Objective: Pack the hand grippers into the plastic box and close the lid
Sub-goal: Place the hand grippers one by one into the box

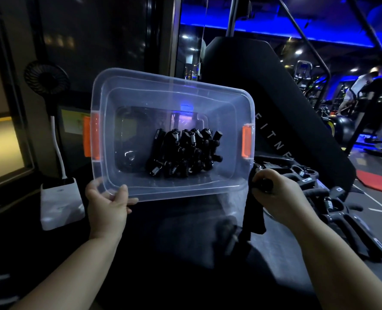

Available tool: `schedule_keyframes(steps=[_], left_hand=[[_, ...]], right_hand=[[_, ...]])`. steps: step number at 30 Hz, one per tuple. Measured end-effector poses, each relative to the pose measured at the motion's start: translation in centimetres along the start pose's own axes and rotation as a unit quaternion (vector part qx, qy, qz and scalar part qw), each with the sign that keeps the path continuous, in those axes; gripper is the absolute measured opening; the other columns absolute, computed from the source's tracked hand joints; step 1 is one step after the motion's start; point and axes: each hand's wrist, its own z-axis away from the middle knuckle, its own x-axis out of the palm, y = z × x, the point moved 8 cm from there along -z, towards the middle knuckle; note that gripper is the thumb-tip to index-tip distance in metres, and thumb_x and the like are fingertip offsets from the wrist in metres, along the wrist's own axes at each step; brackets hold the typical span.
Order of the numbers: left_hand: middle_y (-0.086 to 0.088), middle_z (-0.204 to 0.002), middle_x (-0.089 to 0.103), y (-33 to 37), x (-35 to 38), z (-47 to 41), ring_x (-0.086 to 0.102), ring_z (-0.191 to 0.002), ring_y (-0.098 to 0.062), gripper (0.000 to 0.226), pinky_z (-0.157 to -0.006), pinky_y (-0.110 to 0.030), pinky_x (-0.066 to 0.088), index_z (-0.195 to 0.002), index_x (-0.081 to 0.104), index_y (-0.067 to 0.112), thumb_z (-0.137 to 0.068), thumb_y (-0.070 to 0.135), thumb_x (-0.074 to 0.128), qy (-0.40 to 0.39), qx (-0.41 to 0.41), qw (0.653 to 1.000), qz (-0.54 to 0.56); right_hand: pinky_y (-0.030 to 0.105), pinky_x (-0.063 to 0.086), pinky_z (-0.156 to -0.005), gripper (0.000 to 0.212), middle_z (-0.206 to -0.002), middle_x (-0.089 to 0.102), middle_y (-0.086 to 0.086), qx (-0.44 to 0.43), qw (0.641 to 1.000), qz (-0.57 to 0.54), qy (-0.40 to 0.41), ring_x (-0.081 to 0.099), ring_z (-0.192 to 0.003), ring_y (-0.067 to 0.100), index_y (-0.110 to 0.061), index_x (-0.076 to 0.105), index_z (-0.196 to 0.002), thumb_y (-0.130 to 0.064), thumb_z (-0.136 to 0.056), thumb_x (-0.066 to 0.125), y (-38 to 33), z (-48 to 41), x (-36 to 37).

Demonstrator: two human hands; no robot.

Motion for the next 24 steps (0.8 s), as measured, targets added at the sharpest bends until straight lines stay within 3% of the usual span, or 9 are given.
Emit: schedule_keyframes(steps=[3,7,11,15,18,24], left_hand=[[-0.005,-0.078,0.064,-0.2,0.1,-0.1,0.065,-0.051,-0.003,0.046,-0.041,-0.012,0.046,-0.133,0.031,0.011,-0.094,0.007,0.055,-0.004,0.0,1.0,0.005],[-0.006,-0.08,0.065,0.0,0.2,-0.2,0.066,-0.052,-0.005,0.046,-0.042,-0.013,0.046,-0.133,0.03,0.011,-0.094,0.008,0.054,-0.01,0.003,1.0,0.011],[-0.005,-0.082,0.065,0.1,0.0,-0.1,0.067,-0.053,-0.006,0.045,-0.043,-0.014,0.047,-0.132,0.031,0.013,-0.094,0.009,0.055,-0.013,0.001,1.0,0.014],[0.0,-0.081,0.065,0.3,-0.1,0.2,0.067,-0.054,-0.006,0.041,-0.044,-0.014,0.047,-0.125,0.033,0.02,-0.093,0.01,0.057,-0.016,-0.005,1.0,0.014],[0.0,-0.078,0.065,0.2,-0.2,0.1,0.067,-0.052,-0.007,0.04,-0.044,-0.017,0.047,-0.121,0.034,0.023,-0.092,0.009,0.057,-0.017,-0.007,1.0,0.026],[0.004,-0.075,0.063,0.5,-0.2,0.2,0.066,-0.05,-0.005,0.038,-0.042,-0.017,0.047,-0.114,0.035,0.027,-0.091,0.008,0.058,-0.018,-0.003,0.999,0.039]], right_hand=[[0.021,0.046,-0.067,0.029,-0.083,0.062,-0.013,-0.046,0.998,-0.038,0.013,0.06,-0.075,0.008,-0.039,0.06,-0.088,-0.013,-0.081,0.072,-2.2,-0.2,-0.1],[0.04,0.055,-0.078,0.026,-0.081,0.065,-0.012,-0.081,0.983,-0.153,0.063,0.065,-0.077,0.018,-0.031,0.067,-0.094,-0.011,-0.08,0.074,-5.5,-1.1,0.2],[0.031,0.053,-0.072,0.031,-0.076,0.06,-0.015,-0.11,0.963,-0.231,0.079,0.057,-0.069,0.011,-0.034,0.062,-0.094,-0.007,-0.082,0.072,-9.4,-3.1,2.5],[0.015,0.041,-0.069,0.032,-0.081,0.056,-0.02,-0.103,0.973,-0.202,0.047,0.054,-0.075,0.011,-0.034,0.061,-0.102,-0.01,-0.083,0.069,-12.1,-5.6,6.6],[0.011,0.034,-0.07,0.035,-0.089,0.058,-0.012,-0.078,0.982,-0.169,0.026,0.052,-0.082,0.008,-0.024,0.064,-0.113,-0.01,-0.082,0.069,-13.5,-7.0,9.5],[0.028,0.047,-0.089,0.036,-0.106,0.066,0.002,-0.074,0.988,-0.134,-0.003,0.06,-0.096,0.019,-0.021,0.064,-0.114,-0.011,-0.08,0.07,-15.7,-8.8,14.7]])
